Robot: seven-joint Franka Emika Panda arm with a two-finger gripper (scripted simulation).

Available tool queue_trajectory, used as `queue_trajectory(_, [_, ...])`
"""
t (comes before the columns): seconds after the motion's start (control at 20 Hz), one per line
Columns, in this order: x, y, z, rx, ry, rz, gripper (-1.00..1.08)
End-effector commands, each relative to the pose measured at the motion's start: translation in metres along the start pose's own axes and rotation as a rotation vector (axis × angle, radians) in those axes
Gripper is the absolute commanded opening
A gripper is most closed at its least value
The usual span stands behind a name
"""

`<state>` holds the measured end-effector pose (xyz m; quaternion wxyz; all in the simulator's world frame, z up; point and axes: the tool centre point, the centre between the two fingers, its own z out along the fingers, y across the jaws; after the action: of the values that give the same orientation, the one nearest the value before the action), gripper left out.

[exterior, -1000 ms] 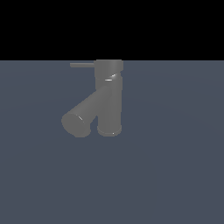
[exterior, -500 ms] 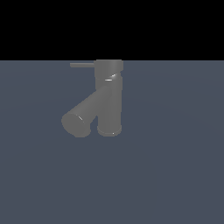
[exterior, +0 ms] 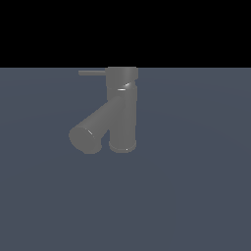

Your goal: Turn on the faucet by rotating a designated handle.

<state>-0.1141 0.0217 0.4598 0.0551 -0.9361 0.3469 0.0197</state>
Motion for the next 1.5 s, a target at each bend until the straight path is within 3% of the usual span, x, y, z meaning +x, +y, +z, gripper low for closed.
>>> queue_trajectory(0.0, [0.008,-0.011,0.007,0.001,-0.005,0.062,-1.00])
queue_trajectory(0.75, [0.050,-0.075,0.062,-0.013,-0.012,0.432,-1.00])
queue_trajectory(1.45, [0.079,-0.131,0.127,-0.036,0.029,0.772,-1.00])
